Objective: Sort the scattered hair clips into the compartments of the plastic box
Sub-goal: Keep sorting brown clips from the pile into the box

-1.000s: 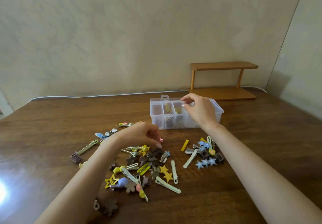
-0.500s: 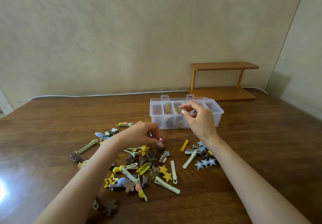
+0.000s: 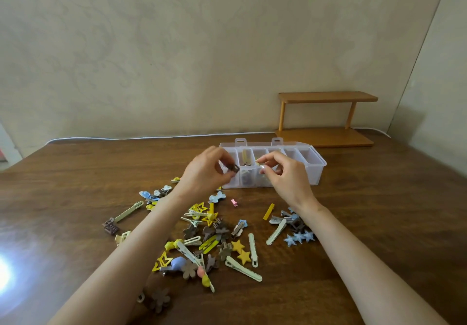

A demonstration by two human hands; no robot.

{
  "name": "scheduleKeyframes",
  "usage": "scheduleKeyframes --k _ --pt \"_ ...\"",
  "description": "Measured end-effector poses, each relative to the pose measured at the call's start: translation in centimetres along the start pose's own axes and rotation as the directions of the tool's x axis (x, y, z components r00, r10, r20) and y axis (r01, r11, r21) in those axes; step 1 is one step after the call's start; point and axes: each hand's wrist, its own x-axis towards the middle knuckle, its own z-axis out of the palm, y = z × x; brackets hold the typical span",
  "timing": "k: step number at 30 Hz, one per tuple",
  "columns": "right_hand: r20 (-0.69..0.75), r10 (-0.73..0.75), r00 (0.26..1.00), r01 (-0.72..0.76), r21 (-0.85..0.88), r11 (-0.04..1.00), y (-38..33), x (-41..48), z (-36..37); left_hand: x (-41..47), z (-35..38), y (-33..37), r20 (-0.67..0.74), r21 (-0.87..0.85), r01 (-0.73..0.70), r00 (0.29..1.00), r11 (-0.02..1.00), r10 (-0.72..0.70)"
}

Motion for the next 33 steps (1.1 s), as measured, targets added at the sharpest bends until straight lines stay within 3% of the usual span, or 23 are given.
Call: scheduleKeyframes --k 2,4,9,16,18,20,22,24,27,29,33 --pt "0.002 -0.002 1.000 0.002 -0.004 1.000 0.0 0.1 0.0 1.3 -0.1 -0.4 -0.141 0.046 0.047 0.989 0.998 -0.041" --pt "0.002 -0.003 1.000 0.003 -0.007 1.000 0.1 0.1 0.1 2.6 0.0 -0.8 -0.181 0.066 0.088 0.981 0.994 -0.075" --pt "0.007 -0.004 1.000 0.004 0.013 1.000 0.2 0.0 0.0 4.4 0.8 -2.0 -0.090 0.122 0.191 0.979 0.974 -0.181" --pt "0.043 -0.021 0.999 0.020 0.014 1.000 -0.4 -0.1 0.1 2.1 -1.5 -1.5 -0.143 0.011 0.174 0.975 0.985 -0.171" --pt "0.077 -0.025 0.997 0.024 0.017 1.000 -0.7 -0.2 0.2 1.1 -2.5 -1.1 -0.044 0.007 0.172 0.984 0.985 -0.172" --pt "0.141 -0.037 0.989 0.034 0.021 0.999 -1.0 -0.4 0.3 0.2 -3.4 -0.7 0.179 0.019 0.151 0.972 0.988 -0.152" --pt "0.251 -0.064 0.966 0.059 0.028 0.998 -1.6 -0.7 0.6 -0.8 -3.8 -0.4 0.436 0.030 0.123 0.892 0.992 -0.124" --pt "0.397 -0.106 0.912 0.109 0.015 0.994 -2.2 -1.0 1.0 -1.6 -3.5 -0.6 0.511 0.001 0.117 0.853 0.993 -0.101" --pt "0.578 -0.165 0.799 0.204 -0.003 0.979 -3.1 -1.4 2.0 -2.1 -2.5 -1.5 0.277 -0.074 0.156 0.952 0.985 -0.130" --pt "0.640 -0.170 0.749 0.233 -0.014 0.972 -3.4 -1.7 2.6 -2.2 -2.1 -1.9 0.137 -0.065 0.174 0.977 0.983 -0.164" --pt "0.676 -0.145 0.722 0.264 -0.075 0.962 -3.7 -2.1 3.1 -2.8 -1.9 -2.3 0.093 -0.082 0.176 0.981 0.981 -0.168"
